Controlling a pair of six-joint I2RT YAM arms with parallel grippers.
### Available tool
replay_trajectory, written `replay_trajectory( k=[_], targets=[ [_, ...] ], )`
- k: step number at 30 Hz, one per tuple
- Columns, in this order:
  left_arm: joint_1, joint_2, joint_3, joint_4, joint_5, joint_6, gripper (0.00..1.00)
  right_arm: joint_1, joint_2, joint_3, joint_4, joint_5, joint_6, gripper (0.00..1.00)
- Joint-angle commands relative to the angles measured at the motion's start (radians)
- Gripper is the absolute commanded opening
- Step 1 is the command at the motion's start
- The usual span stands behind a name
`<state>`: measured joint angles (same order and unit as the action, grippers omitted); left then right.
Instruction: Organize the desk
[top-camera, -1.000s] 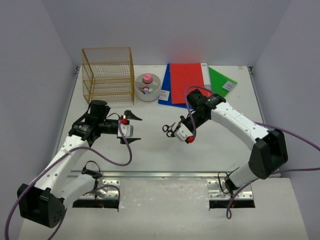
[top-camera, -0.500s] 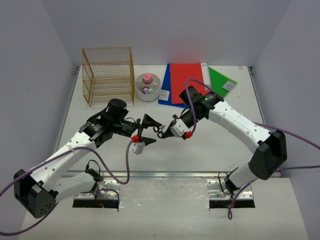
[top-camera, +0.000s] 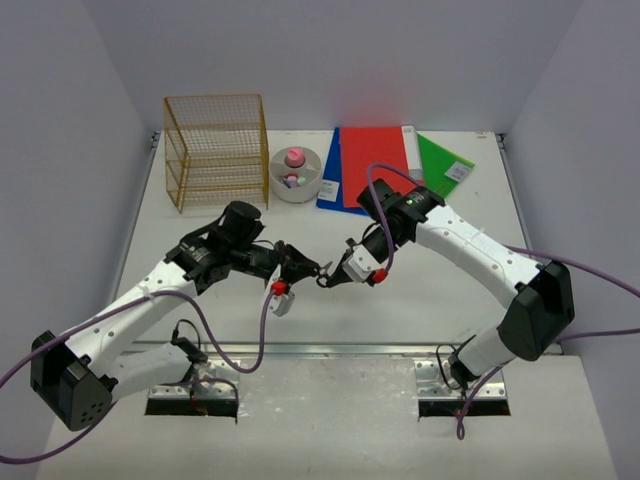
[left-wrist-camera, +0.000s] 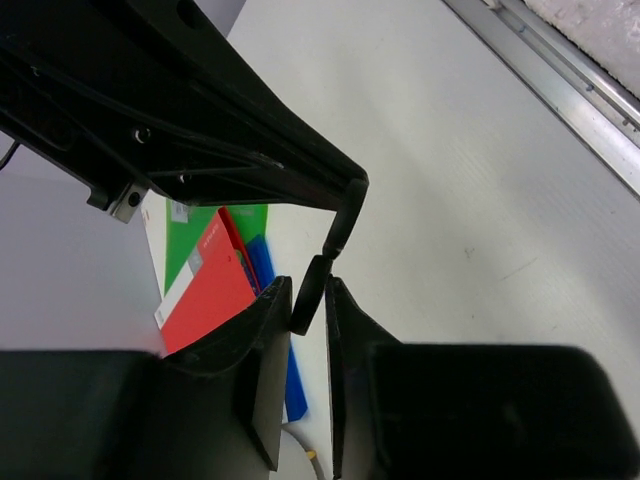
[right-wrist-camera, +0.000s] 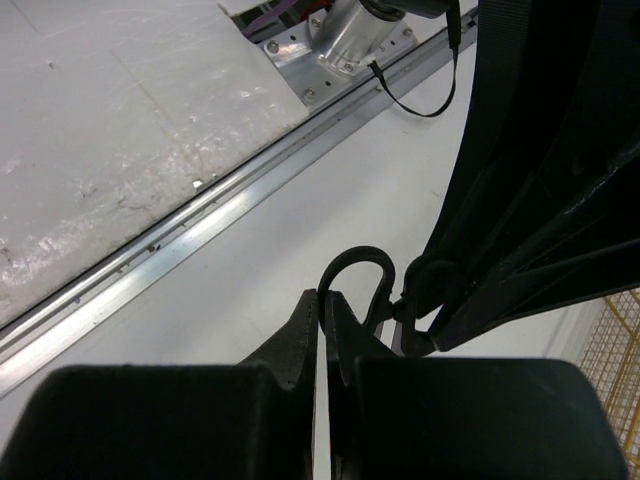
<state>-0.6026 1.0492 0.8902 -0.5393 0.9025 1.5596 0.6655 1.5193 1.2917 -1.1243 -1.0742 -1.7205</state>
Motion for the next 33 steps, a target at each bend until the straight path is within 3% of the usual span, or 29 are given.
replay_trajectory(
  k=[1,5,8,9,13,14,18,19,21,22,23,24,27,30,33],
  targets=[
    [-0.015,-0.006,0.034,-0.011,0.002,0.078,0.1,0.008,-0.037,-0.011,-0.013,-0.031,-0.003,0.0],
    [-0.019,-0.016,0.032,-0.037,-0.001,0.13,0.01,0.008,-0.05,-0.016,0.028,-0.027,0.058,0.0],
    [-0.023,-0.021,0.032,-0.082,-0.005,0.188,0.0,0.008,-0.06,-0.02,0.07,-0.011,0.099,0.0],
    [-0.025,-0.025,0.032,-0.097,-0.006,0.21,0.0,0.008,-0.066,-0.021,0.087,-0.001,0.141,0.08],
    [-0.031,-0.038,0.033,-0.15,-0.017,0.263,0.0,-0.013,-0.097,-0.023,0.31,0.029,0.403,0.76],
    [-0.031,-0.043,0.034,-0.164,-0.018,0.263,0.0,-0.037,-0.11,-0.041,0.378,0.022,0.5,0.84],
    [-0.031,-0.086,0.02,-0.214,-0.013,0.189,0.0,-0.166,-0.206,-0.18,0.822,0.024,0.945,0.92],
    [-0.031,-0.098,0.014,-0.186,-0.01,0.13,0.0,-0.194,-0.226,-0.202,0.932,0.036,1.027,0.92],
    [-0.031,-0.119,-0.002,-0.003,-0.043,-0.175,0.0,-0.278,-0.249,-0.261,1.1,0.101,1.277,0.93],
    [-0.031,-0.127,-0.013,0.103,-0.07,-0.386,0.0,-0.319,-0.259,-0.292,1.172,0.147,1.4,0.93],
    [-0.028,-0.122,-0.025,0.206,-0.119,-0.698,0.0,-0.348,-0.271,-0.322,1.228,0.221,1.478,0.95],
    [-0.02,-0.105,-0.026,0.322,-0.19,-0.875,0.0,-0.387,-0.292,-0.372,1.306,0.282,1.57,0.98],
    [0.051,-0.055,-0.015,0.496,-0.281,-1.177,0.0,-0.462,-0.351,-0.488,1.426,0.446,1.709,0.99],
    [0.138,0.039,0.055,0.672,-0.515,-1.428,0.0,-0.517,-0.415,-0.588,1.457,0.613,1.803,0.99],
    [0.22,0.21,0.242,0.675,-0.777,-1.583,0.0,-0.578,-0.484,-0.686,1.463,0.776,1.956,0.99]
  ],
)
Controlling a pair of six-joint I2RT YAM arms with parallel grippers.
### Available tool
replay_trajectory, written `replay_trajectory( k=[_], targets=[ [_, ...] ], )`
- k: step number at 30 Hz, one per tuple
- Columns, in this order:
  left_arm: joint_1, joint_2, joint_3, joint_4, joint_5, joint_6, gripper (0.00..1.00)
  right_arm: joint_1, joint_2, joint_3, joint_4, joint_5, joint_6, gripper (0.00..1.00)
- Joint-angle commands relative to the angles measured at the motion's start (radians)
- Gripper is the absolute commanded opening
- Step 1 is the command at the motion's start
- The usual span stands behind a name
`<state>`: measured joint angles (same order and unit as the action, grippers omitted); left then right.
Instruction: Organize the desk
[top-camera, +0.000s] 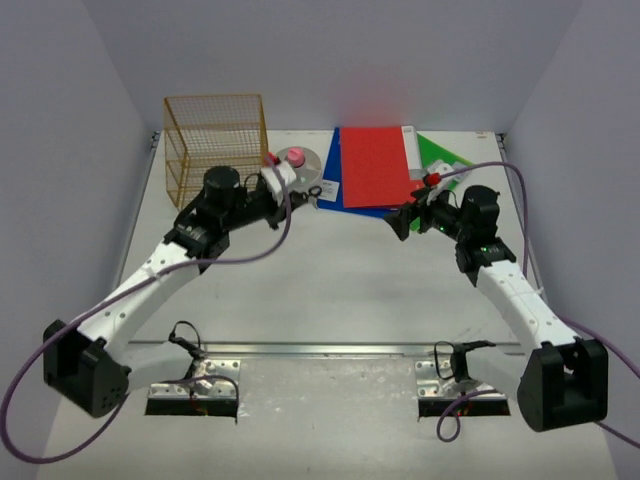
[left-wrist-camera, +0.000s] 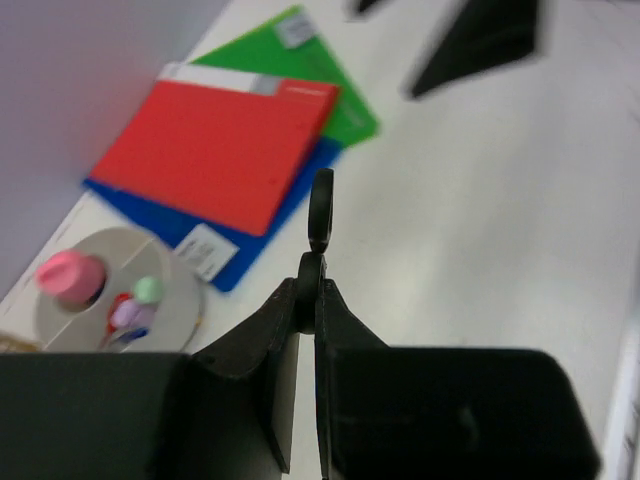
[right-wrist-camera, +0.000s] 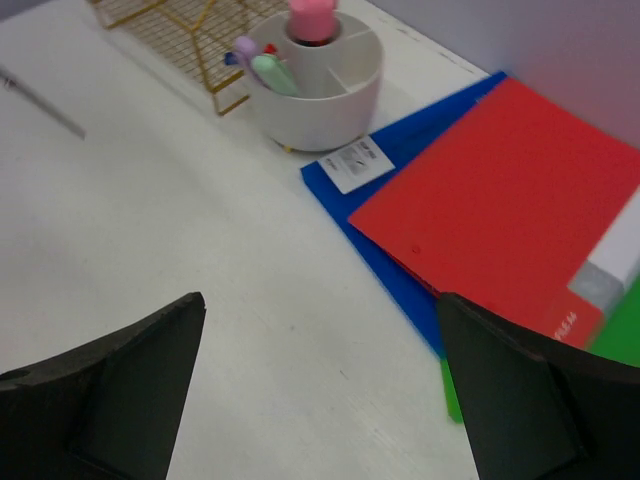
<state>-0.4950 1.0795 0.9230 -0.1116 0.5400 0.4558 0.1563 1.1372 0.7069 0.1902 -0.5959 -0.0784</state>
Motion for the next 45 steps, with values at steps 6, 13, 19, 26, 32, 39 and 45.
replay_trajectory(
  k=[6,13,19,26,32,39,45],
  targets=[
    [0.179,0.389,0.392,0.384,-0.531,-0.406,0.0,-0.095,-0.148,-0.144,0.1,0.369,0.365,0.99],
    [0.195,0.572,0.491,0.419,-0.597,-0.202,0.0,-0.111,-0.146,-0.125,0.064,0.313,0.379,0.99],
    [0.207,0.668,0.547,0.384,-0.608,-0.143,0.0,-0.111,-0.137,-0.13,0.061,0.279,0.38,0.99],
    [0.21,0.754,0.605,0.345,-0.607,-0.11,0.0,-0.112,-0.135,-0.127,0.057,0.249,0.357,0.99],
    [0.212,0.821,0.647,0.265,-0.588,-0.108,0.0,-0.113,-0.128,-0.115,0.055,0.231,0.336,0.99],
    [0.214,0.862,0.677,0.19,-0.563,-0.115,0.0,-0.112,-0.125,-0.113,0.054,0.213,0.32,0.99],
    [0.216,0.89,0.722,0.115,-0.545,-0.115,0.0,-0.113,-0.117,-0.112,0.058,0.203,0.318,0.99]
  ],
)
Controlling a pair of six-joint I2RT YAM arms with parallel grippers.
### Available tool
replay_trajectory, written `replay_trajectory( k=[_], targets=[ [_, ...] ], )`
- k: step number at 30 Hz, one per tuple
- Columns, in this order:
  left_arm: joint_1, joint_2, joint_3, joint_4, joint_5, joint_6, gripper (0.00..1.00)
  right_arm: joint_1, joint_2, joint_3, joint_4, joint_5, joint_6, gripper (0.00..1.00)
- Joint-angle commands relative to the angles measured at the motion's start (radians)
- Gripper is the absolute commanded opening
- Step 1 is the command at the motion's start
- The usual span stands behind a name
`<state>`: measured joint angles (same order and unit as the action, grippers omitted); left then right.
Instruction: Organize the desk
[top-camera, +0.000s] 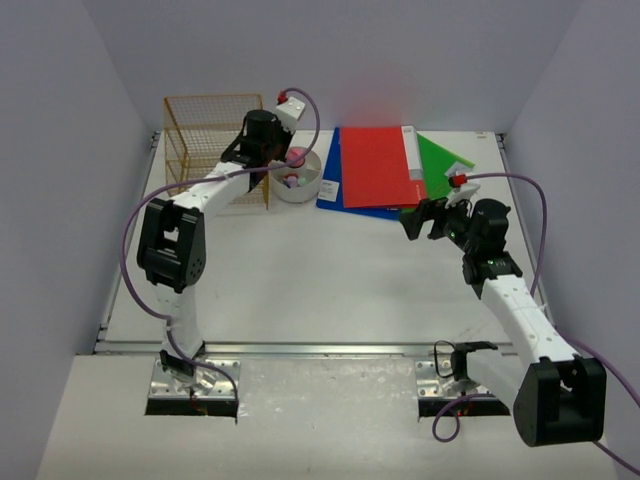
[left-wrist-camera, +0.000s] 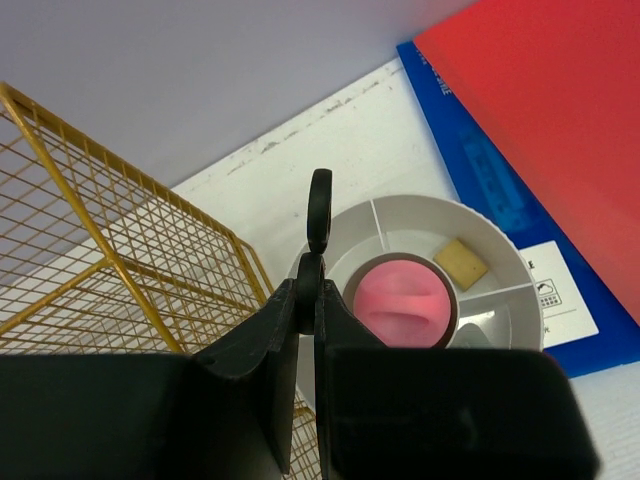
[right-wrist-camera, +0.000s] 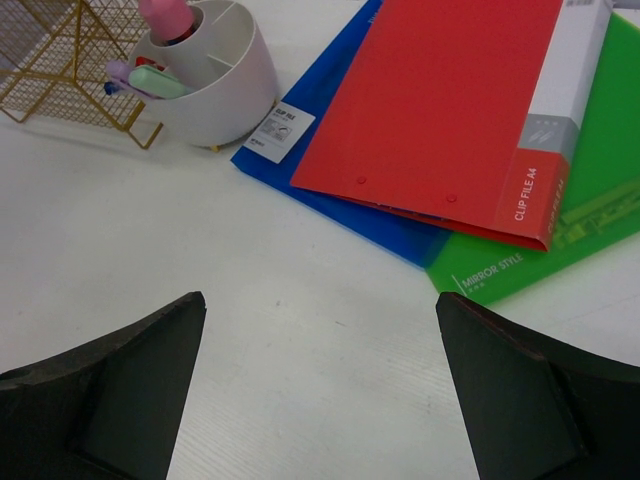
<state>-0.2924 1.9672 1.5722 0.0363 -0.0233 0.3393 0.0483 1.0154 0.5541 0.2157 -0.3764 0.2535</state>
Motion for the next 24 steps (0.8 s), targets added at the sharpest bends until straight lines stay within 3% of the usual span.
replay_trajectory(
  k=[1,21,24],
  targets=[
    [0.013,0.006,0.079,-0.033,0.019,0.001,0.0,-0.005,0.005,0.04,0.034,-0.018,-0.014,0.99],
    [0.021,0.117,0.2,-0.18,-0.06,0.043,0.0,-0.004,0.002,0.023,0.04,-0.04,-0.029,0.99],
    [0.022,0.117,0.192,-0.173,-0.075,0.052,0.07,-0.004,0.002,0.025,0.038,-0.048,-0.027,0.99]
  ],
)
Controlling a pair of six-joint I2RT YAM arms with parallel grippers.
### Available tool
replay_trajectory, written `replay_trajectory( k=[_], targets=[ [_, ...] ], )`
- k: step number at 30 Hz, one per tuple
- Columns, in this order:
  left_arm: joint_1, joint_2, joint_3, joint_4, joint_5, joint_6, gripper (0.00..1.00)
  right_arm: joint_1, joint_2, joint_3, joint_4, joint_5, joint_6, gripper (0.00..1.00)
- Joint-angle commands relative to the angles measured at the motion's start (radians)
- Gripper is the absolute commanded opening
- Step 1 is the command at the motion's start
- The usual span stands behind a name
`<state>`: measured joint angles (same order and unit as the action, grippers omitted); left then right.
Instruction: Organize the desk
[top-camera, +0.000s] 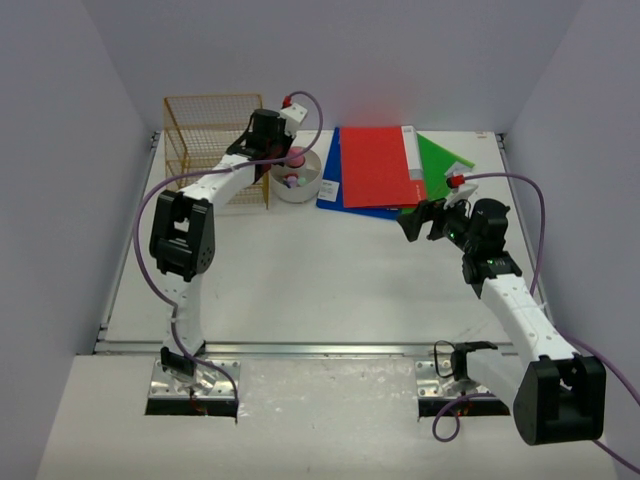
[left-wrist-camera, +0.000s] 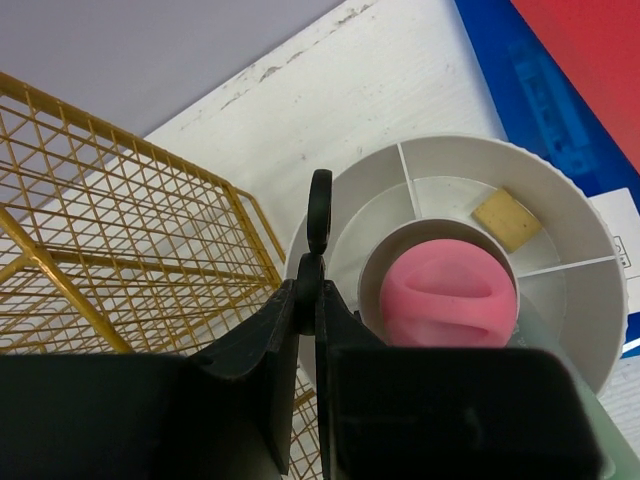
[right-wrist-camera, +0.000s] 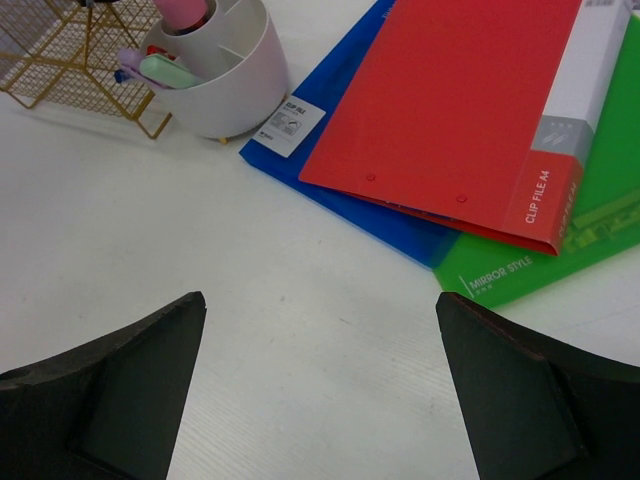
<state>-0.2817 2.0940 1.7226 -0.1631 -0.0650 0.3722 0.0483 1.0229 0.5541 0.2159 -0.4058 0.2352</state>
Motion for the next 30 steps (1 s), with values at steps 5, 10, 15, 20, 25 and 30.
replay_trajectory(
  k=[5,10,15,20,25,30],
  targets=[
    [0.013,-0.012,0.038,0.03,-0.033,0.024,0.41,-0.004,-0.001,0.04,0.019,-0.021,-0.017,0.99],
    [0.013,-0.033,0.05,0.027,-0.018,0.014,0.55,-0.004,0.003,0.062,0.001,-0.021,-0.032,0.99],
    [0.015,-0.108,0.126,0.018,0.043,-0.061,0.61,-0.004,0.039,0.157,-0.125,-0.008,-0.107,0.99],
    [0.016,-0.288,0.135,0.044,0.242,-0.216,0.66,-0.004,0.087,0.24,-0.225,0.112,-0.239,0.99],
    [0.015,-0.486,0.04,0.039,0.464,-0.341,0.69,-0.005,0.161,0.265,-0.236,0.157,-0.506,0.92],
    [0.015,-0.676,-0.141,-0.052,0.568,-0.358,0.7,-0.005,0.28,0.288,-0.225,0.162,-0.821,0.75]
  ],
)
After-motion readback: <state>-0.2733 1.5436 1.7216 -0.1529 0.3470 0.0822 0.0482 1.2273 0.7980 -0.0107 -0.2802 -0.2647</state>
